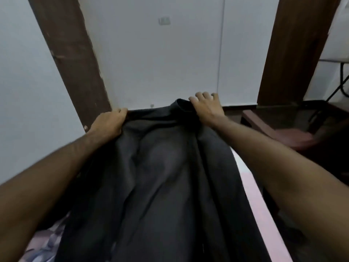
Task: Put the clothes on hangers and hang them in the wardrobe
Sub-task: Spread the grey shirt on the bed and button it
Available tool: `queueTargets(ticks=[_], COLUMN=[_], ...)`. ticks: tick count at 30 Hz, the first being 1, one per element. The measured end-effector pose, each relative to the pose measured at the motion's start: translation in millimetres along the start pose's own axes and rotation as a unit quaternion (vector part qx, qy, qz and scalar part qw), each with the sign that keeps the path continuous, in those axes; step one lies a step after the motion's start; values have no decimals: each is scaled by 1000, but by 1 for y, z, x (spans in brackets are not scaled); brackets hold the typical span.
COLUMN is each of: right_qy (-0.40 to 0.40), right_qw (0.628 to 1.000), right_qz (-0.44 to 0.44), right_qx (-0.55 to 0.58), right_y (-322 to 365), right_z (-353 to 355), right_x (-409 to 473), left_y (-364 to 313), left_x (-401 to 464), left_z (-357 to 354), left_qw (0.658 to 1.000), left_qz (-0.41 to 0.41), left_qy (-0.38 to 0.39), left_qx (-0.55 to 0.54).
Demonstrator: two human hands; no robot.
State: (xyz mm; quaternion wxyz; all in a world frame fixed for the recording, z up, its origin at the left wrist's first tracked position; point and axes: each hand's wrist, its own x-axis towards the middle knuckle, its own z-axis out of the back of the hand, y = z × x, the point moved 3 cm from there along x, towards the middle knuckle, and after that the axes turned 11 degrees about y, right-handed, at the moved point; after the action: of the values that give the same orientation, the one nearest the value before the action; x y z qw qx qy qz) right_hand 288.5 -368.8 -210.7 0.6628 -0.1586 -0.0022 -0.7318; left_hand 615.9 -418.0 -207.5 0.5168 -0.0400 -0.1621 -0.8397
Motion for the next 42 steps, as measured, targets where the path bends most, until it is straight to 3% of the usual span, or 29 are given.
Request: queueTargets(ticks=[2,3,5,7,9,11,13,15,16,20,23,25,28,30,32,33,34,36,38,40,42], right_qy=[84,143,224,250,266,312,361,382,355,173,135,199,355,362,277,215,154,49,18,28,32], right_qw=[996,988,965,952,941,923,895,872,884,954,979,969,901,890,876,849,797,651,548,505,514], right_qz=[-18,-27,-44,-64,-91,-101,-65,-10,-23,-204,-126,-66,-52,-37,-72,-119,-178,-288,-334,-321,-279], right_qx=[30,61,128,166,186,200,254,306,302,138,84,128,244,274,388,468,556,701,767,801,811], right_y=[5,6,4,0,-5,-10,-13,-16,-24,-57,-25,17,62,62,39,22,5,-22,-30,-25,-21], right_z=[-84,-120,-170,-196,-212,-226,-236,-240,-238,-199,-167,-160,-168,-179,-183,-180,-174,-160,-158,-157,-149], right_x=[-20,-35,-74,-120,-167,-203,-224,-233,-235,-248,-281,-316,-368,-378,-371,-366,-362,-363,-370,-376,-380], left_y=[-24,-45,-101,-157,-192,-202,-197,-183,-175,-160,-181,-205,-229,-230,-212,-195,-175,-140,-116,-111,-123], left_x=[16,16,-5,-48,-97,-135,-163,-182,-191,-217,-239,-263,-294,-300,-292,-285,-280,-273,-276,-286,-299], left_z=[-49,-68,-95,-117,-145,-176,-191,-196,-196,-178,-153,-143,-149,-151,-149,-146,-141,-131,-127,-127,-133], left_qw=[999,999,982,931,894,858,835,841,846,871,888,870,865,898,935,943,942,920,896,883,879], left_qz=[23,-13,-183,-357,-414,-390,-359,-346,-336,-279,-247,-243,-237,-243,-227,-191,-146,-73,-34,-64,-150], left_qy=[30,35,30,40,160,330,416,416,414,403,374,397,432,363,260,229,206,165,144,175,225], left_qx=[23,17,-29,-56,-60,-45,-25,4,21,21,-105,-161,-97,-56,-85,-146,-219,-349,-419,-430,-391])
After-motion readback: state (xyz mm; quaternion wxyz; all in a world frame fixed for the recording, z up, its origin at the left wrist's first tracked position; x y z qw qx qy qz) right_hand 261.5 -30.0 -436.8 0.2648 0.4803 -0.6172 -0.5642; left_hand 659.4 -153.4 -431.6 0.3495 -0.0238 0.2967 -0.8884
